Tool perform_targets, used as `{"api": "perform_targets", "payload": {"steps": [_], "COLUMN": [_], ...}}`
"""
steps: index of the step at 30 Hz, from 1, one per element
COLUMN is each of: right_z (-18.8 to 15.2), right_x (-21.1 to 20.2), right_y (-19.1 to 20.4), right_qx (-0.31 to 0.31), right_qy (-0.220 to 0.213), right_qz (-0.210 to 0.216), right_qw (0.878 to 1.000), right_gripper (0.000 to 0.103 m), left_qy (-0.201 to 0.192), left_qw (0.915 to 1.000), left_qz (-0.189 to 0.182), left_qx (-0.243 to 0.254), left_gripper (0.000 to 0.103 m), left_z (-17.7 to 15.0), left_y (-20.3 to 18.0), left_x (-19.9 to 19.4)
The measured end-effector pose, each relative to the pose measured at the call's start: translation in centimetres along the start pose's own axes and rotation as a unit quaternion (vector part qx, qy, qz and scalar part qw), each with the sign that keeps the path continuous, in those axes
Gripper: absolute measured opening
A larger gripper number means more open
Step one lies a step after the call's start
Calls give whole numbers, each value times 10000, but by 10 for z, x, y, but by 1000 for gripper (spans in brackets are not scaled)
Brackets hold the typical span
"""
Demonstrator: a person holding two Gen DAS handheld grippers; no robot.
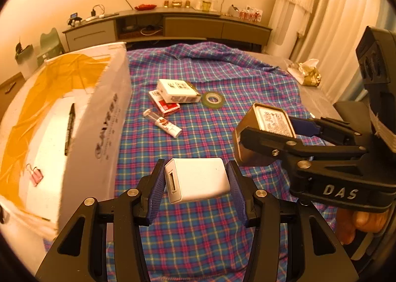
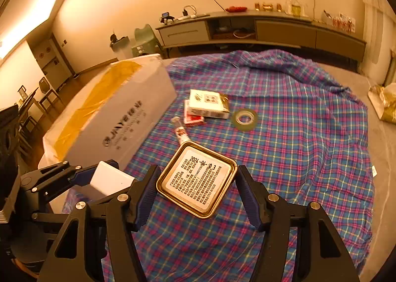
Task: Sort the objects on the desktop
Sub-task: 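Carry the white charger in the left tool while the right tool carries the tin, then lower the charger and tin into the cardboard box and open both tools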
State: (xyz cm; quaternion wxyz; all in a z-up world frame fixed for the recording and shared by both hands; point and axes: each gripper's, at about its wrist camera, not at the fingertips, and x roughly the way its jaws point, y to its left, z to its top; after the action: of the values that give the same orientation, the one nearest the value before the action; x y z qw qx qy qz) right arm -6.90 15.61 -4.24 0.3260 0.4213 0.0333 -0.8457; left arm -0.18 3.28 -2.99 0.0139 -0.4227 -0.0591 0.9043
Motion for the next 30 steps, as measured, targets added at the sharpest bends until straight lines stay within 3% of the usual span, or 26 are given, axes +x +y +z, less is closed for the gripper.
{"api": "perform_targets", "payload": {"steps": [13, 21, 30], "right_z": [-8, 4, 22], "right_x": [-37, -62, -62], "right_y": [32, 66, 103], "right_qx": [-87, -304, -588], "right_qy": [-76, -192, -122], "right_qz": [56, 212, 333], "right_qw": [9999, 9991, 9976], "right_gripper": [63, 63, 63], "left_qy": [-285, -521, -788], "left_qw": [9991, 9972, 9937], "left_qz": [-164, -283, -323], "left_qx": [-277, -447, -728], "left_gripper": [51, 51, 51], "left_z": [-15, -22, -20], "left_y": [26, 45, 84], "left_x": [-46, -76, -105]}}
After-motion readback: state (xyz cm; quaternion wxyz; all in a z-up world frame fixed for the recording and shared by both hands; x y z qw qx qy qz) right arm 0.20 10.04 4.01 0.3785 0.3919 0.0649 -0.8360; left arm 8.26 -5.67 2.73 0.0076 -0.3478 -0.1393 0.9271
